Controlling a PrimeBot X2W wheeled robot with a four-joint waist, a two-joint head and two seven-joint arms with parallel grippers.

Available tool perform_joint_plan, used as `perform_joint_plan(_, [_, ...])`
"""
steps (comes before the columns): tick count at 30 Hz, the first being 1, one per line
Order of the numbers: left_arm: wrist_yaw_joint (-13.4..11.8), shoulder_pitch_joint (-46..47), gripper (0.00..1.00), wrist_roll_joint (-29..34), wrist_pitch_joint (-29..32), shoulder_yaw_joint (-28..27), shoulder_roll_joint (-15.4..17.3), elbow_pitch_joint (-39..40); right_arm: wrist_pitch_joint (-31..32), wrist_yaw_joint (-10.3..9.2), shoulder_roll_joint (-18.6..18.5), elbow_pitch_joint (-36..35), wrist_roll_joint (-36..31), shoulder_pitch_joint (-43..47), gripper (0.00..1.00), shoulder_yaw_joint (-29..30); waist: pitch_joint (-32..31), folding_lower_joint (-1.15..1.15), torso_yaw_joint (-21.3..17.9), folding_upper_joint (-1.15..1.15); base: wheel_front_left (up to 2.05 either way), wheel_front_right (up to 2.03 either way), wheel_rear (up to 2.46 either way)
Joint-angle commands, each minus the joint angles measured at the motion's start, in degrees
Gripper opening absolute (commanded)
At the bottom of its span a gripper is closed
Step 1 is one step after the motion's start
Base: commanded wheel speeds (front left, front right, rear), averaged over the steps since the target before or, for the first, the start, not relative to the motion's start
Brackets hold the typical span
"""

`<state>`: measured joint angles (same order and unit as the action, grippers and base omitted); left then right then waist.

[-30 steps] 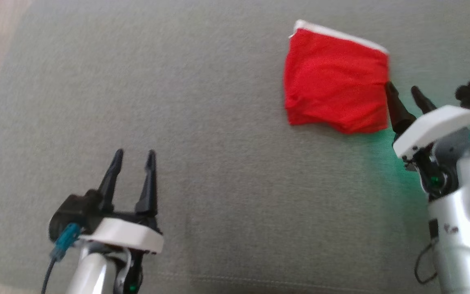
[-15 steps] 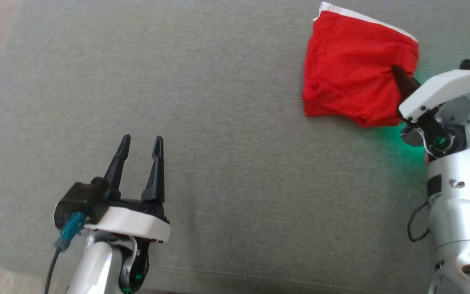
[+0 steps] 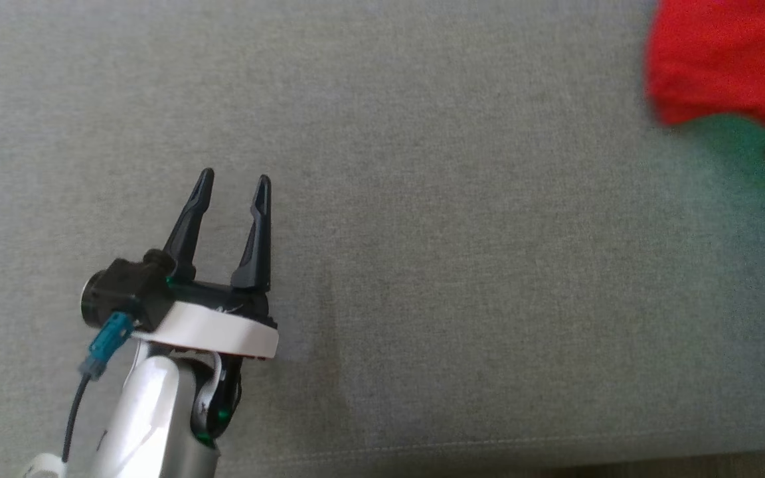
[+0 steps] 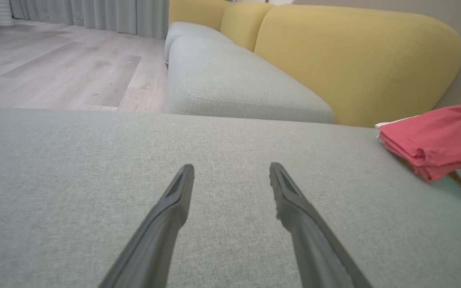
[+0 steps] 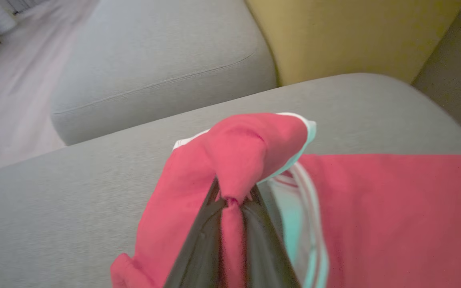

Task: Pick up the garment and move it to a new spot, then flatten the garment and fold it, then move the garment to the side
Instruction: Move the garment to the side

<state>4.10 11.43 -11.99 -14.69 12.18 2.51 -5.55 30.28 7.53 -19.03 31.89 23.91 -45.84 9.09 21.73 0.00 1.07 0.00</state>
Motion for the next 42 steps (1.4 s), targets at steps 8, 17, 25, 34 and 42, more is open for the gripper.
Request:
perform_joint_plan(8, [1.20, 2.73, 1.00, 1.61, -0.30, -2.01, 0.37, 2.00, 5.67, -0.04, -10.96, -1.45, -8.63, -3.50, 0.00, 4.99, 4.99, 0.00, -0.26, 0.00, 0.00, 0.00, 0.00])
perform_joint_plan(17, [1.78, 2.50, 1.00, 2.25, -0.30, -3.50, 0.37, 1.61, 13.06, -0.04, -19.09, -0.43, -14.36, 1.21, 0.00, 6.78, 4.96, 0.00, 1.15, 0.00, 0.00, 0.00, 0.00])
perform_joint_plan(25, [1.63, 2.17, 1.00, 2.22, -0.30, -3.57, 0.37, 1.29, 10.76, -0.04, -21.25, -2.93, -22.85, 3.93, 1.00, 5.25, 4.51, 0.00, 0.84, 0.00, 0.00, 0.00, 0.00])
perform_joint_plan(34, [0.84, 1.29, 1.00, 1.81, -0.30, -4.38, 0.37, 1.10, -7.51, -0.04, -11.24, -8.48, -27.41, 3.90, 1.00, 10.63, 0.70, 0.00, 0.52, 0.00, 0.00, 0.00, 0.00])
perform_joint_plan(42, [-1.10, -0.42, 1.00, 1.45, -0.31, -5.73, 0.37, -0.50, -21.08, -0.04, 1.16, -18.11, -24.82, 11.54, 1.00, 9.60, -5.26, 0.00, 1.18, 0.00, 0.00, 0.00, 0.00])
